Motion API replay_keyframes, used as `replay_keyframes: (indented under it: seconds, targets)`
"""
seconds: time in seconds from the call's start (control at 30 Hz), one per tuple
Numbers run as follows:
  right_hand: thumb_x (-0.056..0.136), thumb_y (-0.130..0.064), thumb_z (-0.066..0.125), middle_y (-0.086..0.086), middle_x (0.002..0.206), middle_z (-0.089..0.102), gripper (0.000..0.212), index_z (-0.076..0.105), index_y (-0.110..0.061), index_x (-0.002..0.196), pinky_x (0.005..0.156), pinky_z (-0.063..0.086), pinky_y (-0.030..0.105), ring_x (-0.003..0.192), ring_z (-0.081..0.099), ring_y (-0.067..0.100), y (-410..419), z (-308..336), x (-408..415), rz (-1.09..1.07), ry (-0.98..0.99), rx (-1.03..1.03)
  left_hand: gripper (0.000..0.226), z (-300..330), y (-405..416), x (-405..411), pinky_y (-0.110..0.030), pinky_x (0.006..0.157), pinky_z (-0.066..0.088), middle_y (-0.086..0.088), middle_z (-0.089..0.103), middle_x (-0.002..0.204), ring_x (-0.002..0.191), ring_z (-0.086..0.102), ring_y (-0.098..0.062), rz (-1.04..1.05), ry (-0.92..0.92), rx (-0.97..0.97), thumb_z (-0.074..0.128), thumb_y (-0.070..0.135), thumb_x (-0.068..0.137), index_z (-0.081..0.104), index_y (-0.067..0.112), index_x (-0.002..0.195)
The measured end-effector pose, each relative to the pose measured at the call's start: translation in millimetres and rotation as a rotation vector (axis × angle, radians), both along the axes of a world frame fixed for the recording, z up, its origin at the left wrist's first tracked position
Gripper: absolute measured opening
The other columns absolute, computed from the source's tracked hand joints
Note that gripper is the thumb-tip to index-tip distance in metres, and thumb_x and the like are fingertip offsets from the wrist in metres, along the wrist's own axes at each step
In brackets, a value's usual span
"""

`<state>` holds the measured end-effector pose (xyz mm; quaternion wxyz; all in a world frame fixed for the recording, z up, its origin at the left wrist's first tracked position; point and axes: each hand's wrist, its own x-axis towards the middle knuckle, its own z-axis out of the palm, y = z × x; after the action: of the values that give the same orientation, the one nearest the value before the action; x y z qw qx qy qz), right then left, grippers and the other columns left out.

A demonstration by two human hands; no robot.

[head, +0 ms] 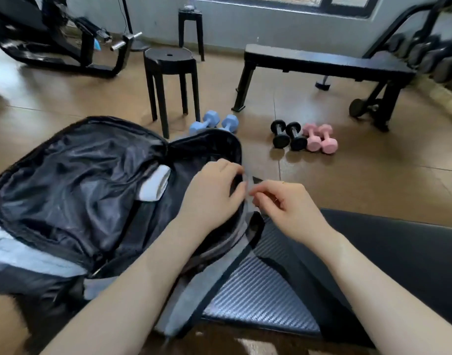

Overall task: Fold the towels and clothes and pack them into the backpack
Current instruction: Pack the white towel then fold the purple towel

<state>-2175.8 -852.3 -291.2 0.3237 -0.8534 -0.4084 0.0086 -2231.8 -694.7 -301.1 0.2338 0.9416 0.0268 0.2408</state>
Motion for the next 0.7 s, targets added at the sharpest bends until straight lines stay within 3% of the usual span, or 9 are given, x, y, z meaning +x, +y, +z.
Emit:
replay_keyframes:
  seconds: [0.1,0.23,0.43,0.53,0.7]
  targets:
    - [0.092,-0.020,0.054,-0.006,0.090,0.069,0.016,0.067,-0.019,0.102,0.071,0.049,0.029,0.079,0.061,0.009,-65.1,-2.9,5.5,-0.060,-0.075,-0.059,0.026,-8.1,-63.2,12.7,-0.037,0.080,0.049,-0.004,0.057,0.108,0.094,0.059,-0.023,-0.181,0.036,-0.074,0.052,0.026,0.086,0.063,0.009,0.103]
    - [0.093,-0.022,0.054,-0.006,0.086,0.069,0.013,0.067,-0.022,0.096,0.074,0.050,0.032,0.076,0.060,0.010,-188.2,-31.9,20.8,-0.328,0.011,-0.090,0.020,-17.7,-152.4,35.7,-0.034,0.080,0.046,-0.004,0.057,0.106,0.092,0.057,-0.020,-0.291,0.058,-0.067,0.055,0.020,0.089,0.062,0.009,0.104]
    - [0.091,-0.021,0.057,-0.011,0.070,0.066,0.019,0.062,-0.028,0.075,0.074,0.048,0.027,0.072,0.063,0.008,-405.3,-47.9,31.3,-0.785,0.198,0.101,0.018,-17.7,-341.6,82.2,-0.028,0.077,0.041,0.005,0.050,0.096,0.079,0.045,-0.010,-0.529,0.130,-0.072,0.054,0.020,0.089,0.061,0.011,0.104]
    - [0.091,-0.021,0.056,-0.011,0.067,0.064,0.021,0.059,-0.031,0.073,0.071,0.045,0.029,0.072,0.061,0.012,-494.3,-56.3,38.4,-0.923,0.239,0.113,0.020,-15.9,-442.4,111.2,-0.032,0.082,0.044,0.001,0.054,0.099,0.083,0.051,-0.016,-0.653,0.234,-0.053,0.053,0.022,0.089,0.061,0.013,0.104]
    - [0.094,-0.011,0.048,0.006,0.083,0.066,0.017,0.065,-0.007,0.092,0.065,0.041,0.019,0.075,0.059,0.020,-622.2,-103.5,39.8,-1.265,0.324,0.234,0.021,-38.7,-578.6,159.4,-0.037,0.083,0.047,0.001,0.056,0.105,0.092,0.057,-0.020,-0.868,0.323,0.092,0.050,0.023,0.091,0.061,0.014,0.105]
